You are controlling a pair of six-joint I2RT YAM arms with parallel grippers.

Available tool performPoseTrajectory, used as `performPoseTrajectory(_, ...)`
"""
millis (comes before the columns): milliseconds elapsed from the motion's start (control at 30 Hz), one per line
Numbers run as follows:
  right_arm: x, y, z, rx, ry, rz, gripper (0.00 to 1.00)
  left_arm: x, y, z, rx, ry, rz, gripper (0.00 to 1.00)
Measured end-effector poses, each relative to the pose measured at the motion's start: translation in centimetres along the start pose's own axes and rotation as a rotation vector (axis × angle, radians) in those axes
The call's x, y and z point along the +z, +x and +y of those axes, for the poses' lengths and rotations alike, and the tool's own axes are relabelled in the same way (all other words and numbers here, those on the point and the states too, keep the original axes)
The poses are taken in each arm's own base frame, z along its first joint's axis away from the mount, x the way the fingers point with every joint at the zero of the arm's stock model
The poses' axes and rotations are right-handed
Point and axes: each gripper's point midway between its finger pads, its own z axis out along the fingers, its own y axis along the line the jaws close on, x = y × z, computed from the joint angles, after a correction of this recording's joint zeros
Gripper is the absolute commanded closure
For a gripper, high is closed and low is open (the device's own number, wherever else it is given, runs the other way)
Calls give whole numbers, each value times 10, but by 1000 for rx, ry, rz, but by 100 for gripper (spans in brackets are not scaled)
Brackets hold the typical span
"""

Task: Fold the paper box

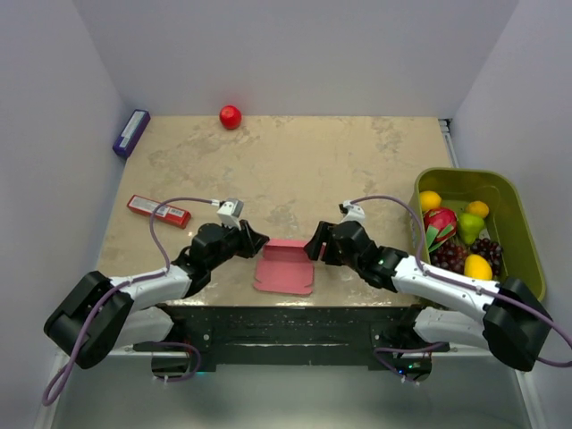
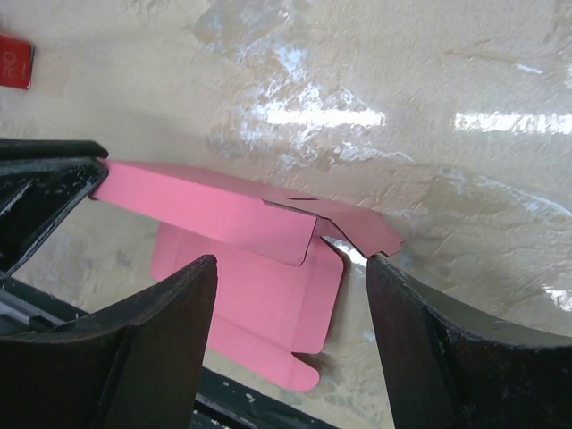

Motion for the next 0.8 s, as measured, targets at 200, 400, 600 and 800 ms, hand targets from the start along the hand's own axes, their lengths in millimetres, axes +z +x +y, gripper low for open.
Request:
performPoseTrajectory(200, 9, -7, -4, -11, 7, -21, 30, 0, 2, -3, 8, 7, 3, 75)
performPoseTrajectory(400, 16, -18, -3, -33, -9, -52, 33, 0, 3, -5, 13, 12, 6, 75)
performPoseTrajectory(600, 21, -23, -3, -28, -29, -48, 38, -1, 3, -6, 14, 8, 5, 75)
performPoseTrajectory(800, 12, -28, -2, -29, -4, -35, 46, -3, 3, -5, 18, -18, 2, 75)
